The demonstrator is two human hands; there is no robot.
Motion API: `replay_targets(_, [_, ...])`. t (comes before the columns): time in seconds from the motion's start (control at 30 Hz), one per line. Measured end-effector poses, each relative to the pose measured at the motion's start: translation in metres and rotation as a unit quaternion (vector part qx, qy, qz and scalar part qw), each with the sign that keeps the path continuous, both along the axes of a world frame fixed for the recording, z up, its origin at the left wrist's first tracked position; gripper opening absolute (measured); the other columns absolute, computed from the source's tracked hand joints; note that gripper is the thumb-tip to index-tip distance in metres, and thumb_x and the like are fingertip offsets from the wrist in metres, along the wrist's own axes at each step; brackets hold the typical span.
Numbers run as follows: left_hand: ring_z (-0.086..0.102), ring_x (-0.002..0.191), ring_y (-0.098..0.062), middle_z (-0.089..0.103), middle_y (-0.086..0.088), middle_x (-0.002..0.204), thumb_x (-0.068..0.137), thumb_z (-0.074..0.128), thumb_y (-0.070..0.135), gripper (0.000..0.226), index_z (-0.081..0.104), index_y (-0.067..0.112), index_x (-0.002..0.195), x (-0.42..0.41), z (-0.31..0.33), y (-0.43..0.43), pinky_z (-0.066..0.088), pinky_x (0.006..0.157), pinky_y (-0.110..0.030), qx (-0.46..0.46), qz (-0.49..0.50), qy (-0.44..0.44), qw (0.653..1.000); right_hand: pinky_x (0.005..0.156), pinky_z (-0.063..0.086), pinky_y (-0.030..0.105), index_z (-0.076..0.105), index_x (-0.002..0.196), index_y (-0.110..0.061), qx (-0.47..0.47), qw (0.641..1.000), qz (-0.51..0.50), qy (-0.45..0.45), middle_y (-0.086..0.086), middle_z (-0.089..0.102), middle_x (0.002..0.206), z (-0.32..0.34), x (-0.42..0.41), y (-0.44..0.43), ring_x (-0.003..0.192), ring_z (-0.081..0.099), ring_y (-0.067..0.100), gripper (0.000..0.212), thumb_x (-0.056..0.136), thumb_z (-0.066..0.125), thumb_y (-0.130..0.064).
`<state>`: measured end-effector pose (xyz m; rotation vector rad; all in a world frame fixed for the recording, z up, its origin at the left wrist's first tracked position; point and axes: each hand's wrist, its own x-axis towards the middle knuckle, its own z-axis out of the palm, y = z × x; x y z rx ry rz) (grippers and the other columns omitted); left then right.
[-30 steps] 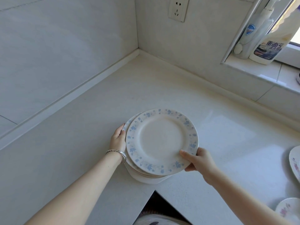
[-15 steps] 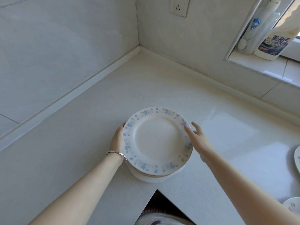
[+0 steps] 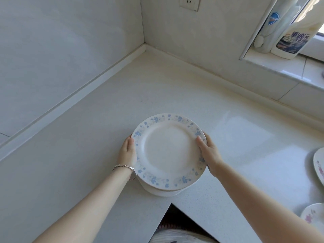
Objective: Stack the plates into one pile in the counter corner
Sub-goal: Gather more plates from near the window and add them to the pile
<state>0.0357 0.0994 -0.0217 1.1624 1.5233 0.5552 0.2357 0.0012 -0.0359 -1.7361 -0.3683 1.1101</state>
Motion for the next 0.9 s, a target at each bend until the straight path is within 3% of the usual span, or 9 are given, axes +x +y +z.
replay_targets(0.1, [0.053, 0.089, -0.03, 0.062, -0.015, 0.117, 0.099, 0.028, 0.021, 0.034, 0.05, 0.008, 0.122, -0.002, 0.0, 0.007, 0.039, 0.073, -0.032, 0.065, -0.09, 0.157, 0.981, 0.085, 0.049, 0.033, 0.048, 0.124, -0.038, -0.01, 0.999, 0.008, -0.029, -0.009, 0.061, 0.107, 0.001, 0.0, 0.001, 0.096, 0.059, 0.014, 0.031, 0.095, 0.046, -0.031])
replay_targets(0.2, [0.05, 0.122, -0.034, 0.05, -0.016, 0.137, 0.097, 0.034, 0.016, 0.041, 0.042, 0.006, 0.135, 0.001, 0.006, 0.015, 0.039, 0.096, -0.04, 0.177, -0.166, 0.24, 0.94, 0.078, 0.049, 0.025, 0.05, 0.119, -0.036, -0.021, 0.998, 0.01, -0.06, -0.012, 0.06, 0.102, 0.005, 0.001, -0.001, 0.092, 0.058, 0.009, 0.025, 0.095, 0.047, -0.03])
replay_targets(0.27, [0.045, 0.13, -0.037, 0.049, -0.024, 0.136, 0.089, 0.035, 0.021, 0.049, 0.048, -0.003, 0.129, 0.013, 0.015, 0.018, 0.037, 0.104, -0.045, 0.299, -0.224, 0.235, 0.897, 0.075, 0.049, 0.022, 0.054, 0.115, -0.025, -0.037, 0.996, -0.003, -0.078, -0.005, 0.061, 0.104, 0.008, 0.005, -0.008, 0.093, 0.059, 0.012, 0.022, 0.095, 0.045, -0.029])
replay_targets(0.37, [0.058, 0.114, -0.039, 0.058, -0.025, 0.12, 0.082, 0.037, 0.02, 0.044, 0.064, -0.004, 0.108, 0.05, 0.03, 0.015, 0.038, 0.097, -0.033, 0.379, -0.305, 0.164, 0.858, 0.087, 0.048, 0.032, 0.061, 0.108, -0.01, -0.081, 0.99, -0.028, -0.116, 0.004, 0.064, 0.101, 0.014, 0.018, -0.03, 0.1, 0.06, 0.019, 0.028, 0.095, 0.045, -0.029])
replay_targets(0.5, [0.064, 0.097, -0.024, 0.063, -0.007, 0.11, 0.091, 0.046, 0.012, 0.025, 0.061, 0.01, 0.111, 0.114, 0.05, -0.016, 0.046, 0.087, -0.028, 0.246, -0.462, 0.117, 0.844, 0.068, 0.05, 0.022, 0.062, 0.097, -0.012, -0.119, 0.99, -0.04, -0.06, 0.004, 0.067, 0.084, 0.031, 0.046, -0.084, 0.074, 0.064, 0.014, 0.017, 0.093, 0.049, -0.023])
replay_targets(0.63, [0.06, 0.084, -0.023, 0.06, 0.001, 0.085, 0.091, 0.044, 0.019, 0.02, 0.061, 0.017, 0.102, 0.177, 0.055, -0.07, 0.044, 0.073, -0.024, 0.174, -0.598, 0.175, 0.763, 0.062, 0.048, 0.019, 0.059, 0.096, -0.012, -0.148, 0.986, -0.059, -0.045, 0.002, 0.065, 0.079, 0.041, 0.086, -0.159, 0.067, 0.062, 0.011, 0.014, 0.092, 0.05, -0.022])
replay_targets(0.73, [0.062, 0.088, -0.024, 0.06, -0.001, 0.085, 0.089, 0.044, 0.018, 0.021, 0.062, 0.015, 0.099, 0.221, 0.045, -0.118, 0.046, 0.075, -0.028, 0.164, -0.648, 0.187, 0.72, 0.06, 0.045, 0.019, 0.059, 0.096, -0.013, -0.173, 0.979, -0.084, -0.073, 0.004, 0.065, 0.082, 0.043, 0.117, -0.22, 0.069, 0.061, 0.014, 0.013, 0.093, 0.049, -0.021])
replay_targets(0.83, [0.063, 0.086, -0.025, 0.062, -0.002, 0.085, 0.088, 0.044, 0.017, 0.015, 0.059, 0.02, 0.084, 0.268, 0.031, -0.171, 0.051, 0.079, -0.032, 0.122, -0.668, 0.177, 0.712, 0.061, 0.046, 0.02, 0.059, 0.09, -0.015, -0.193, 0.969, -0.13, -0.085, 0.002, 0.064, 0.078, 0.039, 0.152, -0.288, 0.069, 0.061, 0.015, 0.011, 0.092, 0.049, -0.021])
replay_targets(0.9, [0.065, 0.081, -0.023, 0.063, 0.0, 0.08, 0.088, 0.044, 0.017, 0.021, 0.053, 0.025, 0.071, 0.297, 0.021, -0.207, 0.05, 0.071, -0.028, 0.092, -0.663, 0.158, 0.726, 0.06, 0.046, 0.023, 0.06, 0.087, -0.011, -0.211, 0.958, -0.17, -0.093, 0.004, 0.062, 0.073, 0.029, 0.181, -0.334, 0.066, 0.058, 0.018, 0.014, 0.091, 0.05, -0.02])
